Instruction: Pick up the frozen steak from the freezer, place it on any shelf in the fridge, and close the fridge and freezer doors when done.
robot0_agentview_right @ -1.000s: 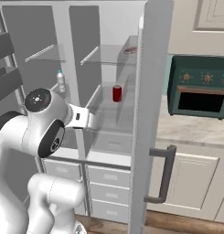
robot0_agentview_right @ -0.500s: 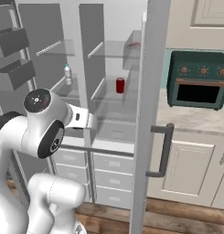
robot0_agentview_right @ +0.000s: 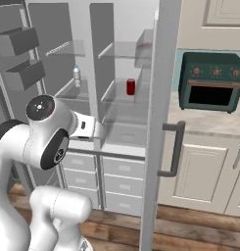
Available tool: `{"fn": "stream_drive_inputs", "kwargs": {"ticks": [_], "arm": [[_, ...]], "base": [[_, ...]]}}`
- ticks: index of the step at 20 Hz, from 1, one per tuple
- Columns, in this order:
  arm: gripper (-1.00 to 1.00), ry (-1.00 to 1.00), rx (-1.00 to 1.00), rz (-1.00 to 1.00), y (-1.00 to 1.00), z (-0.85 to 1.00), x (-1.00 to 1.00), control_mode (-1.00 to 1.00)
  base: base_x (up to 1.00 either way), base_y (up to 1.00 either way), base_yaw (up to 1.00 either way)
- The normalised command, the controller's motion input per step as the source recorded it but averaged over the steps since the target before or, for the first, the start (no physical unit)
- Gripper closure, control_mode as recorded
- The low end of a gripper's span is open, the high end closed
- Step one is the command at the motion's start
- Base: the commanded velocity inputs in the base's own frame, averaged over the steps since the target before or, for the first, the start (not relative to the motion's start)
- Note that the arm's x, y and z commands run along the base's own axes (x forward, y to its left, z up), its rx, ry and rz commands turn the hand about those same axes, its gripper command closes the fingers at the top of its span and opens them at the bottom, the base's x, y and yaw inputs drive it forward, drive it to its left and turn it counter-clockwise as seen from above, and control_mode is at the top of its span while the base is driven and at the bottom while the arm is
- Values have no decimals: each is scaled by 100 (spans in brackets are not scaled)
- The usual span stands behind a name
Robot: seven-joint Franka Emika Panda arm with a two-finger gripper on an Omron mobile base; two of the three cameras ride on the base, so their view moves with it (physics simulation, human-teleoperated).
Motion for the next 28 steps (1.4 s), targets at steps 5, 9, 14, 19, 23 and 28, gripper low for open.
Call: {"fn": "stream_drive_inputs", "kwargs": {"ticks": [5,9,14,19,23,28], "arm": [[-100,0,0,0,0,0,0,100],[-100,0,0,0,0,0,0,100],[-100,0,0,0,0,0,0,100],[-100,0,0,0,0,0,0,100],[-100,0,0,0,0,0,0,100],[-100,0,0,0,0,0,0,-100]], "base": [[-40,6,0],[-27,16,0],[-17,21,0],[-11,14,0],[-1,0,0],[0,0,0]]}}
